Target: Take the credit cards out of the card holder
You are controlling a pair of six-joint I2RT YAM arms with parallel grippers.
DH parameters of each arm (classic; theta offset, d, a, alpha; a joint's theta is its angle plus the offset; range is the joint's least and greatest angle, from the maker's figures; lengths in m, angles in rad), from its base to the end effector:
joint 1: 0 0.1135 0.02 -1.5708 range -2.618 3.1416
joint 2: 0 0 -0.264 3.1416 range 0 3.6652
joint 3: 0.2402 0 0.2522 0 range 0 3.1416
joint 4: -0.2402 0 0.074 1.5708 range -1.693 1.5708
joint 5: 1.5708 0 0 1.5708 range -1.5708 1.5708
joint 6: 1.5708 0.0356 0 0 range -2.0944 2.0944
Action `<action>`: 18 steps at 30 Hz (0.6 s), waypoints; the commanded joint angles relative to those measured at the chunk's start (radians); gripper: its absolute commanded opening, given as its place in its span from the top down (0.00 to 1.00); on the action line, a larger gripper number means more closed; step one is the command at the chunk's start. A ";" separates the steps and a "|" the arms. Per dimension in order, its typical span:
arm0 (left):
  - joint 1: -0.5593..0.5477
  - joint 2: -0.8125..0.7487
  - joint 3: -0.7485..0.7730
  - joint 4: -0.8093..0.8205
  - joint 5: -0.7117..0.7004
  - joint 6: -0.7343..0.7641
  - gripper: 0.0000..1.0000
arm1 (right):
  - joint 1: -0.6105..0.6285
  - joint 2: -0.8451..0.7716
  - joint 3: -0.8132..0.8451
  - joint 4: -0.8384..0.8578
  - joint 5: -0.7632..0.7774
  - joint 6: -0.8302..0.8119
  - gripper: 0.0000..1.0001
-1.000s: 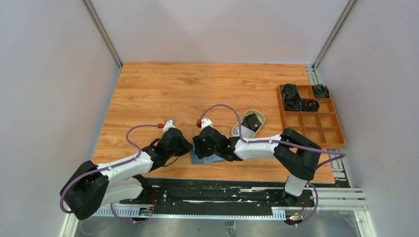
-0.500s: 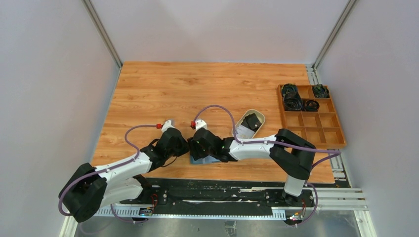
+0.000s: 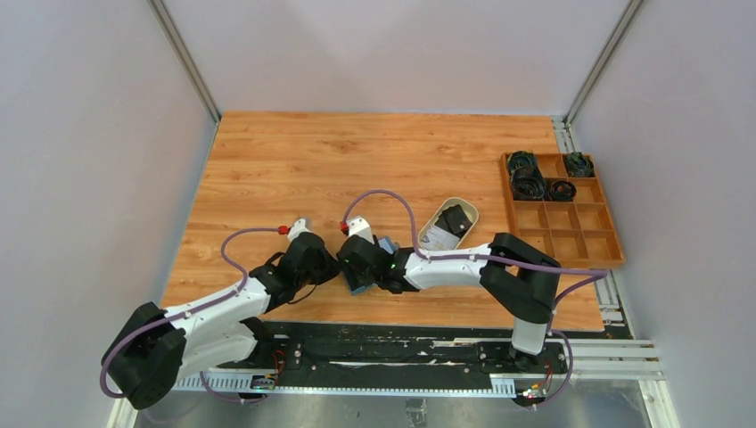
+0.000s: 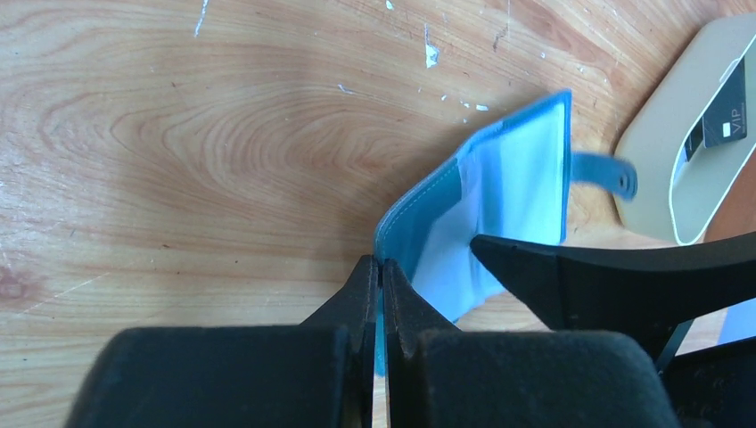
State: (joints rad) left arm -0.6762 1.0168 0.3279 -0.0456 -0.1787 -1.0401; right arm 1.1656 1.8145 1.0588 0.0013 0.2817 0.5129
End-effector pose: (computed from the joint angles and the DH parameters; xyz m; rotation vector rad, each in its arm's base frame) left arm 0.1516 -0.1135 0.1555 -0.5249 2.3286 -0.6622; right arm 0.1597 0.3471 0.1713 -0.6154 2.2668 0.5325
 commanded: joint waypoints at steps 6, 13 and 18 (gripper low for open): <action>0.008 -0.018 0.008 0.004 0.021 0.006 1.00 | -0.046 -0.034 -0.087 -0.174 0.193 -0.006 0.37; 0.015 0.043 0.032 0.030 0.089 0.054 1.00 | -0.075 -0.087 -0.045 -0.173 0.256 -0.099 0.37; 0.018 0.042 0.028 0.037 0.110 0.068 1.00 | -0.102 -0.082 0.029 -0.179 0.293 -0.177 0.37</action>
State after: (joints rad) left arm -0.6643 1.0557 0.3382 -0.0162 -0.1032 -1.0092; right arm 1.0924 1.7515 1.0248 -0.1314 0.4885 0.4164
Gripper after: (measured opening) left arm 0.020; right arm 0.627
